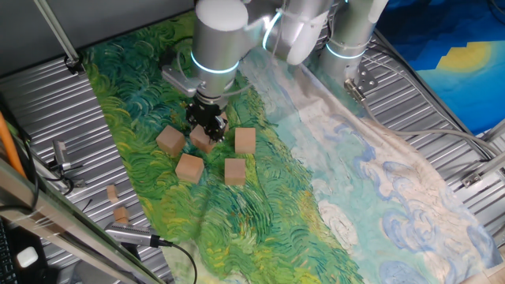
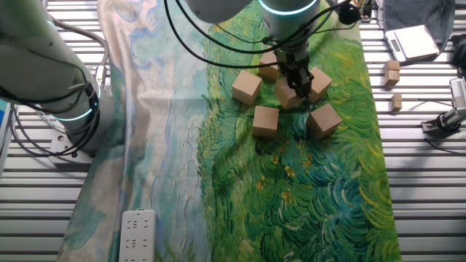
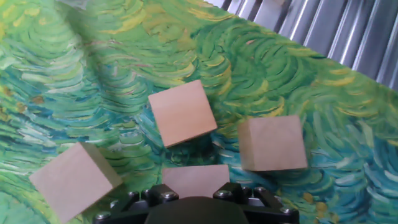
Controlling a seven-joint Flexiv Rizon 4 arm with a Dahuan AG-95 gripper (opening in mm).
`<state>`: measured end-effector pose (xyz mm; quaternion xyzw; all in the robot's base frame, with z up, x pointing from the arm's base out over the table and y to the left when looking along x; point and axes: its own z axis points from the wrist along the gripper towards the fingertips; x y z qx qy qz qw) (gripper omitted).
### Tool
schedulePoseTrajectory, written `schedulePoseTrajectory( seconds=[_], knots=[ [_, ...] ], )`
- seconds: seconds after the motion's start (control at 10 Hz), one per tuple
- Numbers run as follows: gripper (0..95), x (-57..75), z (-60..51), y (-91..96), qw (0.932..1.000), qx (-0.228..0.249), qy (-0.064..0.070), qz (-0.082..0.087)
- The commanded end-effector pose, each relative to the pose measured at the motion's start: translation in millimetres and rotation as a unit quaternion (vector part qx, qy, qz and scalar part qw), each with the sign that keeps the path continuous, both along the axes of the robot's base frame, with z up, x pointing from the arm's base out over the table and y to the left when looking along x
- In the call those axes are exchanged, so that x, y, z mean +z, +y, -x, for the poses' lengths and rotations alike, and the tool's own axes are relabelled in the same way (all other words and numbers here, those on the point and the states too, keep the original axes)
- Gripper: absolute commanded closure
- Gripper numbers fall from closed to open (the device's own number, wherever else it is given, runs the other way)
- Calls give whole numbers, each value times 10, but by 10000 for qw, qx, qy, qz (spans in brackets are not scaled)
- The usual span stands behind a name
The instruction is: Stack the blocks into a pyramid shape
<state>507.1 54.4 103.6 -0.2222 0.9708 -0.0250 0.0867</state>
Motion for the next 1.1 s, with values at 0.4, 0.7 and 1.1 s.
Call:
schedulePoseTrajectory(
  seconds=[0.4, 0.7, 1.1],
  knots=[
    [950, 29, 219, -134, 9989, -443, 153, -102],
    [950, 79, 309, -292, 9977, -630, 203, -123],
    [950, 130, 448, -497, 9968, -697, 258, -281]
  ],
)
